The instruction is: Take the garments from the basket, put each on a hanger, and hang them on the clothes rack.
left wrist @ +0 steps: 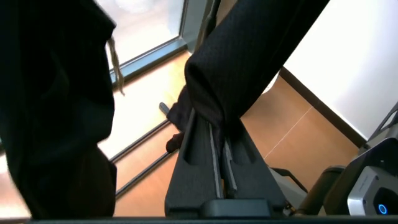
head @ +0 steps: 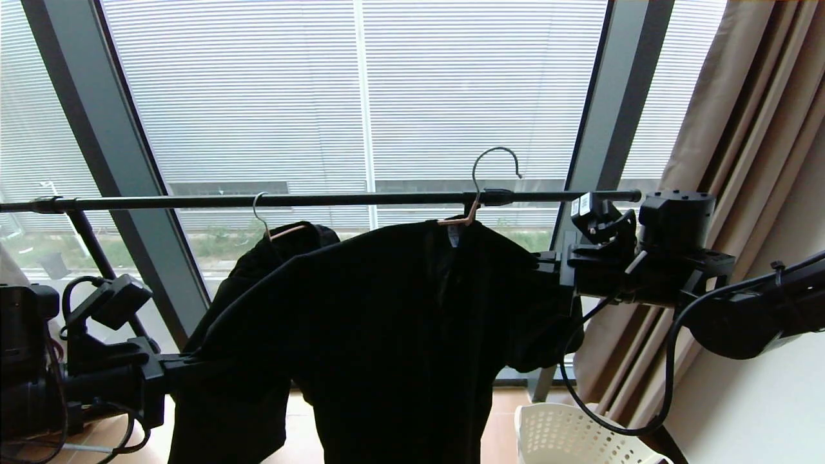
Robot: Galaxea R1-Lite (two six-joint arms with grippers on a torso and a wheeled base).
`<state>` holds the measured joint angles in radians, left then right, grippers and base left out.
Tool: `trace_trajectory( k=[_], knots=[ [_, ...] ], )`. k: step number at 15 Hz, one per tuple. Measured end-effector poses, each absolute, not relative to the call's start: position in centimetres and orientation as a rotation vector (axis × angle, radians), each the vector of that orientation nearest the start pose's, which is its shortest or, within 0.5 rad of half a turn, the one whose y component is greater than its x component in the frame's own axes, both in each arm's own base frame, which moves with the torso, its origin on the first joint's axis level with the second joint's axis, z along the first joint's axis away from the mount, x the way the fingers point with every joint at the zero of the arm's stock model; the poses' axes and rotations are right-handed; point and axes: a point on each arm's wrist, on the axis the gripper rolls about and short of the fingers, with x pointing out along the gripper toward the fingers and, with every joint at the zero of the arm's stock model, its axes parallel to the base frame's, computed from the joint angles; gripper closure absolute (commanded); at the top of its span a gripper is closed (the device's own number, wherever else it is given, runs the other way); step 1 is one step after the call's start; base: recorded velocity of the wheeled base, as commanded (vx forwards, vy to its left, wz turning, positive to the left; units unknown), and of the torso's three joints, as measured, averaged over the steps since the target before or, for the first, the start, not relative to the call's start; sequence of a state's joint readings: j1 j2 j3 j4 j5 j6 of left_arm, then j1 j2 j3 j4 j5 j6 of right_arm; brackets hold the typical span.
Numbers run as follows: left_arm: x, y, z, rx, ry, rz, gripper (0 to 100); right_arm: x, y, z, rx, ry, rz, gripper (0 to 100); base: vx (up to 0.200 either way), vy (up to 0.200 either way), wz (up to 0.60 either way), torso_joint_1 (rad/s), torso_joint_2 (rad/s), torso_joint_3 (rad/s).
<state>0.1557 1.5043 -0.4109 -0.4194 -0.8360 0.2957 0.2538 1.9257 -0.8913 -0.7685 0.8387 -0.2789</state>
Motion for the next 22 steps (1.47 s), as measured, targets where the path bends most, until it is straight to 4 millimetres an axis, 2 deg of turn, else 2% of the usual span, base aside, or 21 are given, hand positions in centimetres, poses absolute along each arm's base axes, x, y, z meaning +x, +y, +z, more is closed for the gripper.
trace_trajectory(
  k=[6, 14, 19, 20, 22],
  knots=[
    [18.8, 2.5, 11.1, -0.097, 0.519, -0.693, 100, 33.7, 10.0, 14.6, -0.163, 0.11, 1.108, 100, 0.0, 0.0, 0.0, 0.0, 0.0, 0.0],
    [18.2, 3.1, 10.5, -0.138, 0.533, -0.69, 100, 33.9, 9.2, 14.8, -0.158, 0.103, 1.113, 100, 0.0, 0.0, 0.0, 0.0, 0.0, 0.0],
    [18.6, 3.1, 10.6, -0.111, 0.496, -0.692, 100, 33.9, 9.2, 14.8, -0.159, 0.103, 1.111, 100, 0.0, 0.0, 0.0, 0.0, 0.0, 0.0],
    [18.7, 3.2, 10.5, -0.1, 0.483, -0.693, 0, 33.9, 9.2, 14.7, -0.159, 0.104, 1.109, 100, 0.0, 0.0, 0.0, 0.0, 0.0, 0.0],
    [18.8, 3.2, 10.4, -0.086, 0.463, -0.694, 0, 33.9, 9.2, 14.7, -0.16, 0.104, 1.107, 100, 0.0, 0.0, 0.0, 0.0, 0.0, 0.0]
  ],
)
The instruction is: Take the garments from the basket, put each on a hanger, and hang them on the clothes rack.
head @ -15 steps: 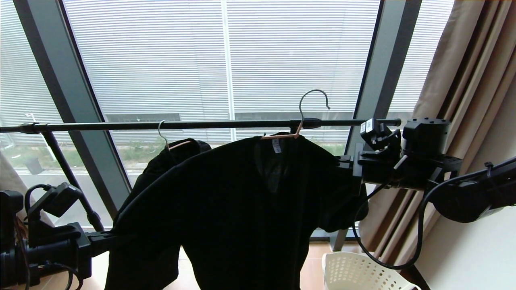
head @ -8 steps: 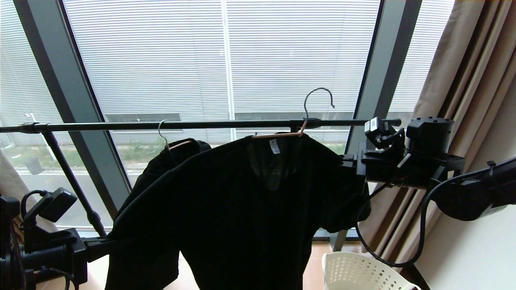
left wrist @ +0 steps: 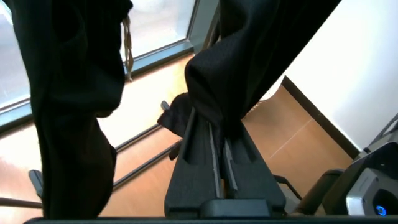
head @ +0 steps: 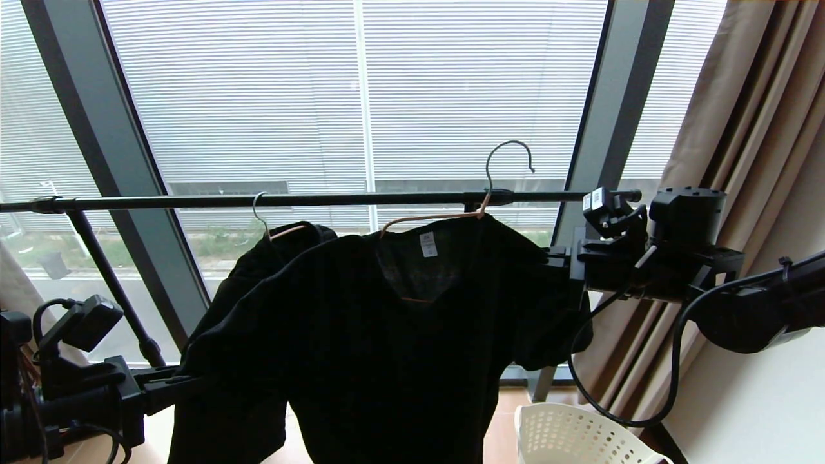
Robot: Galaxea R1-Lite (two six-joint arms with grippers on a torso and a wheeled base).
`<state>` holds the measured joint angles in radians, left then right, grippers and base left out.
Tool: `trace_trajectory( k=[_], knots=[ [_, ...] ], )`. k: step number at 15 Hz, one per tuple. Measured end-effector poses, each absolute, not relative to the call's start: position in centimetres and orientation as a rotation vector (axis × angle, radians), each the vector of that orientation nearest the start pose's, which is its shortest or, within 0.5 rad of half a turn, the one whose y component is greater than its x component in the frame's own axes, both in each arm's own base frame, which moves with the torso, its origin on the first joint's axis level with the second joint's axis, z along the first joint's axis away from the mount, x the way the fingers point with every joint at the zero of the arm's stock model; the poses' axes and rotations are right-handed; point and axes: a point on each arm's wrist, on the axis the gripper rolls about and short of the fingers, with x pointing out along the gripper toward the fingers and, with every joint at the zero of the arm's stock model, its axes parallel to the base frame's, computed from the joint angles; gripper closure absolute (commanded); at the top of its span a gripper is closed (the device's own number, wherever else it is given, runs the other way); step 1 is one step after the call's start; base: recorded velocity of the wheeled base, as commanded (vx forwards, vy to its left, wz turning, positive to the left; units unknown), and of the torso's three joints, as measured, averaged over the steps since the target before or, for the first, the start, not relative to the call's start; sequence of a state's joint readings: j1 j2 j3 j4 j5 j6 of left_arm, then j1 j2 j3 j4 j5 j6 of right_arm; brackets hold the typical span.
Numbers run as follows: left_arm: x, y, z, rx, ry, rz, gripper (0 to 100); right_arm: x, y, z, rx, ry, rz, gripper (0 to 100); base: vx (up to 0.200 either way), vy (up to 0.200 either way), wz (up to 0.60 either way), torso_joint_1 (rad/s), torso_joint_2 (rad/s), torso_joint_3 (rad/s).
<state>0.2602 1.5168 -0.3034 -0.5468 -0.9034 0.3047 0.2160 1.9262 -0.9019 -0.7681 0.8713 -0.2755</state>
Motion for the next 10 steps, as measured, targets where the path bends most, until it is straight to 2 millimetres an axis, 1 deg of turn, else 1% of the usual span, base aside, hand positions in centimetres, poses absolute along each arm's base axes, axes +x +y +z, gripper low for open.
trace_trajectory(
  k=[4, 6, 8, 10],
  knots=[
    [18.4, 3.3, 10.2, -0.1, 0.456, -0.689, 0, 34.0, 9.2, 14.9, -0.161, 0.099, 1.105, 100, 0.0, 0.0, 0.0, 0.0, 0.0, 0.0],
    [17.9, 3.8, 10.7, -0.125, 0.415, -0.714, 0, 34.1, 9.2, 14.8, -0.16, 0.1, 1.102, 100, 0.0, 0.0, 0.0, 0.0, 0.0, 0.0],
    [18.0, 4.1, 11.9, -0.175, 0.393, -0.695, 0, 34.2, 9.2, 14.7, -0.16, 0.104, 1.103, 100, 0.0, 0.0, 0.0, 0.0, 0.0, 0.0],
    [18.8, 3.8, 13.9, -0.194, 0.36, -0.701, 0, 34.0, 9.8, 14.1, -0.159, 0.119, 1.116, 100, 0.0, 0.0, 0.0, 0.0, 0.0, 0.0]
  ],
)
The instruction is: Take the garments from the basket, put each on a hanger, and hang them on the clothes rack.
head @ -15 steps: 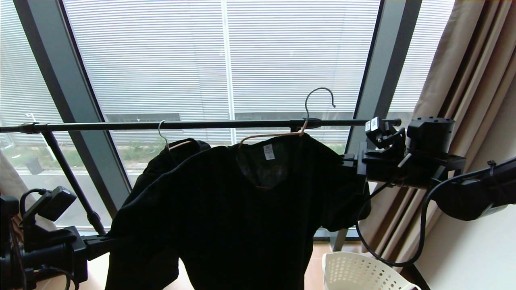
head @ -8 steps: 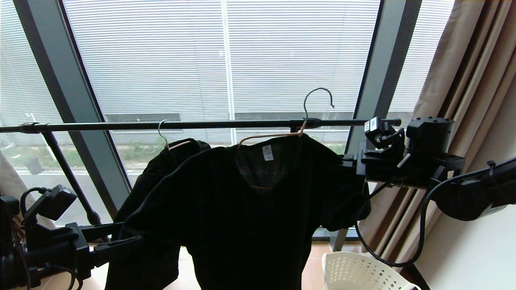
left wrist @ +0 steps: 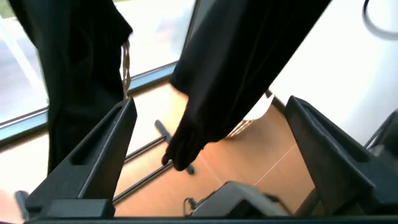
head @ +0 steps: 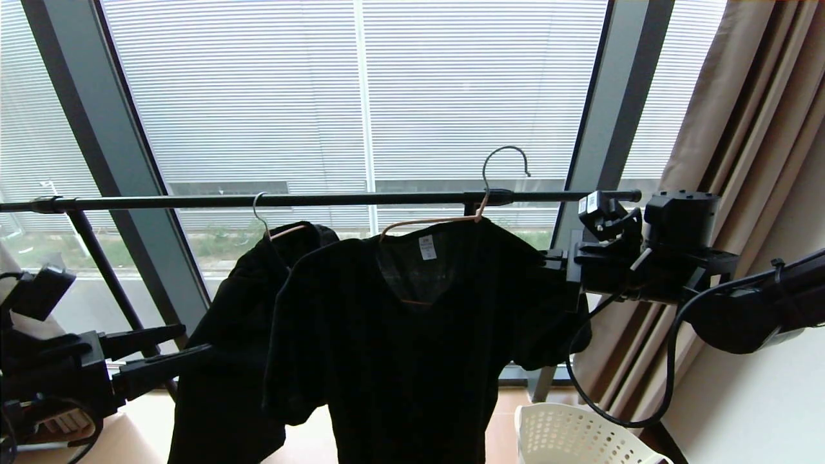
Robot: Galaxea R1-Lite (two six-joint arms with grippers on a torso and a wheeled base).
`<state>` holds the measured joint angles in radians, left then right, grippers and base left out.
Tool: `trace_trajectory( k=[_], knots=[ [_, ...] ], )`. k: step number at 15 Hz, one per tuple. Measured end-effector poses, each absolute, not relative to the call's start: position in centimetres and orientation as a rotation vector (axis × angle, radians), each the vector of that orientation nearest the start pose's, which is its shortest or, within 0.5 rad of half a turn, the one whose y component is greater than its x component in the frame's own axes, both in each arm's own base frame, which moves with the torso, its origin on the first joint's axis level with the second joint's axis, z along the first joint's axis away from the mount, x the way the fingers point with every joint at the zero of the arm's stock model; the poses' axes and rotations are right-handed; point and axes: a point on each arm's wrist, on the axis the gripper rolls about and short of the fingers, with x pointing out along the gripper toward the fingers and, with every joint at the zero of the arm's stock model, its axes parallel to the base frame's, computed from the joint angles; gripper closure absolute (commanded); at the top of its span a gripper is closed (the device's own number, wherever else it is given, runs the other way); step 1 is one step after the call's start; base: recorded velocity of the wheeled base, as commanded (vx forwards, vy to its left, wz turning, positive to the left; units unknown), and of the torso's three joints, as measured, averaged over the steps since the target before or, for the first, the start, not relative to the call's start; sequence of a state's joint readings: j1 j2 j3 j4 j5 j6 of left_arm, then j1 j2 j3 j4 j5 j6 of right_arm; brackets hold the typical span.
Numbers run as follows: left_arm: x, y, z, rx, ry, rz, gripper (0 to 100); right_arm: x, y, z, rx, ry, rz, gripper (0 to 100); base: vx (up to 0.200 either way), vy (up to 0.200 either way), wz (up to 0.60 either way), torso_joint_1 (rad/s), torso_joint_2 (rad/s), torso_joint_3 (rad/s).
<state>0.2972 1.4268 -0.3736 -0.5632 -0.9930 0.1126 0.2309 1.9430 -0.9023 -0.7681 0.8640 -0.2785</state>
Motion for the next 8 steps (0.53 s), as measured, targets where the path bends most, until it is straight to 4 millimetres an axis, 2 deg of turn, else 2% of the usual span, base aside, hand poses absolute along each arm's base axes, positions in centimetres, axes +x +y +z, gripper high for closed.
trace_trajectory(
  k=[2, 4, 6, 8],
  knots=[
    [19.9, 2.8, 15.8, -0.159, 0.362, -0.653, 0, 33.9, 10.6, 13.5, -0.158, 0.135, 1.141, 100, 0.0, 0.0, 0.0, 0.0, 0.0, 0.0],
    [21.4, 0.7, 18.3, -0.103, 0.386, -0.609, 0, 33.7, 11.0, 13.1, -0.158, 0.146, 1.154, 100, 0.0, 0.0, 0.0, 0.0, 0.0, 0.0],
    [22.3, -1.8, 21.1, -0.061, 0.373, -0.674, 0, 33.7, 11.2, 12.9, -0.162, 0.149, 1.162, 100, 0.0, 0.0, 0.0, 0.0, 0.0, 0.0],
    [22.6, -4.2, 23.0, -0.029, 0.362, -0.765, 0, 33.6, 11.3, 12.7, -0.17, 0.148, 1.166, 100, 0.0, 0.0, 0.0, 0.0, 0.0, 0.0]
  ],
)
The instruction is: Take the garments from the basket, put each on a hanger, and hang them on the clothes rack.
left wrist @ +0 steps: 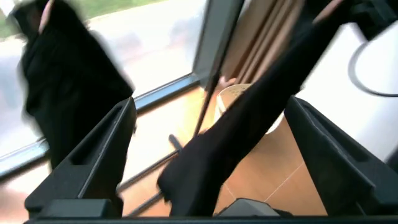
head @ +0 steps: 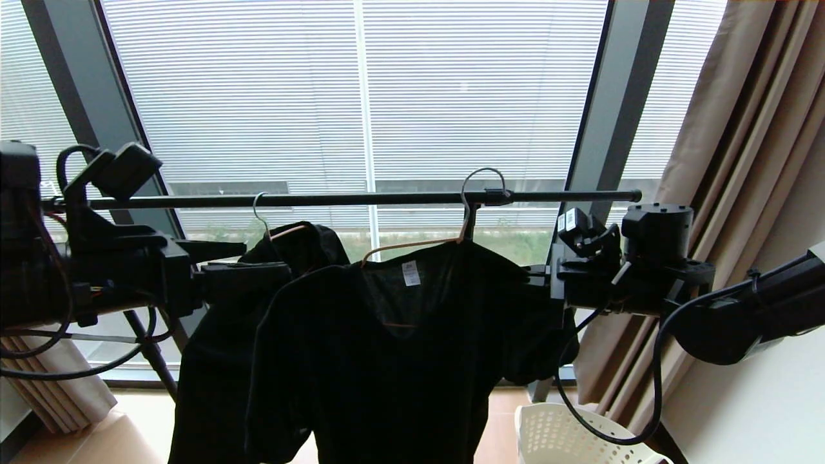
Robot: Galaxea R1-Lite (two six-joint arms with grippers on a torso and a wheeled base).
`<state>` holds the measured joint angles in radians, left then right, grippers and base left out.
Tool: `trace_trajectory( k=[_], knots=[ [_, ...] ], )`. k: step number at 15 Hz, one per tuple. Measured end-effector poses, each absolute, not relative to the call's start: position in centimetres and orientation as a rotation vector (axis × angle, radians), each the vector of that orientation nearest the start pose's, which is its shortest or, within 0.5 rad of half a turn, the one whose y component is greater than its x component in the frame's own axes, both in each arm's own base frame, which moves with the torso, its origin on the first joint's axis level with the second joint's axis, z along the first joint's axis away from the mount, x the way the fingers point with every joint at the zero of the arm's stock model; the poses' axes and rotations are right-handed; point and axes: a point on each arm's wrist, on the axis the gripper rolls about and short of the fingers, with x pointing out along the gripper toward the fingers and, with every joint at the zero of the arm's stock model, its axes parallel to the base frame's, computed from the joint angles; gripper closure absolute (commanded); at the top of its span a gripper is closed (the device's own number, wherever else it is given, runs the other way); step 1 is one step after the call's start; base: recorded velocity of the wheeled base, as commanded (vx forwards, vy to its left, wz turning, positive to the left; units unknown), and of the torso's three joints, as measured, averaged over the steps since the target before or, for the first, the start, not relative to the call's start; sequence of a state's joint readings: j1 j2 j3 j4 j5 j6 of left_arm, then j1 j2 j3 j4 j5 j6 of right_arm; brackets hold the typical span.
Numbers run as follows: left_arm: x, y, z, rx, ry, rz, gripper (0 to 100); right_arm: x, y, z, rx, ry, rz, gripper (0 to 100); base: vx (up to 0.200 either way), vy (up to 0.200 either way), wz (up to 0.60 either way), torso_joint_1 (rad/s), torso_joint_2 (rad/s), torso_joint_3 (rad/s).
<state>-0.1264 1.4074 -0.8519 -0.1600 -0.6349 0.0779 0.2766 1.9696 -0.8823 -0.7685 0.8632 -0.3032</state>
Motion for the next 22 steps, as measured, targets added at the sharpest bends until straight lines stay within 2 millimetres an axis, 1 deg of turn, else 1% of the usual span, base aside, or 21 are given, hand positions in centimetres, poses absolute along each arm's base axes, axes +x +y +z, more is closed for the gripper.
trace_trajectory(
  k=[2, 3, 5, 8, 10, 15, 17, 22],
  knots=[
    [23.2, -6.0, 23.4, 0.073, 0.346, -0.852, 0, 33.6, 11.3, 12.6, -0.178, 0.147, 1.168, 100, 0.0, 0.0, 0.0, 0.0, 0.0, 0.0],
    [23.6, -6.6, 23.1, 0.119, 0.34, -0.879, 0, 33.5, 11.3, 12.5, -0.18, 0.149, 1.169, 100, 0.0, 0.0, 0.0, 0.0, 0.0, 0.0],
    [24.2, -7.8, 22.8, 0.149, 0.345, -0.926, 0, 33.4, 11.3, 12.3, -0.211, 0.134, 1.174, 100, 0.0, 0.0, 0.0, 0.0, 0.0, 0.0],
    [24.9, -9.1, 22.0, 0.229, 0.332, -0.985, 0, 33.3, 11.2, 12.1, -0.223, 0.132, 1.177, 100, 0.0, 0.0, 0.0, 0.0, 0.0, 0.0],
    [25.3, -9.5, 21.2, 0.262, 0.342, -1.011, 0, 33.2, 11.2, 12.1, -0.224, 0.134, 1.18, 100, 0.0, 0.0, 0.0, 0.0, 0.0, 0.0],
    [25.8, -10.6, 20.0, 0.254, 0.375, -1.069, 0, 32.9, 11.5, 12.0, -0.226, 0.131, 1.196, 100, 0.0, 0.0, 0.0, 0.0, 0.0, 0.0],
    [26.2, -10.9, 19.5, 0.253, 0.389, -1.078, 0, 32.8, 11.6, 12.2, -0.235, 0.097, 1.197, 100, 0.0, 0.0, 0.0, 0.0, 0.0, 0.0],
    [26.7, -11.5, 19.0, 0.249, 0.404, -1.092, 0, 32.5, 11.7, 12.0, -0.239, 0.085, 1.201, 100, 0.0, 0.0, 0.0, 0.0, 0.0, 0.0]
  ],
)
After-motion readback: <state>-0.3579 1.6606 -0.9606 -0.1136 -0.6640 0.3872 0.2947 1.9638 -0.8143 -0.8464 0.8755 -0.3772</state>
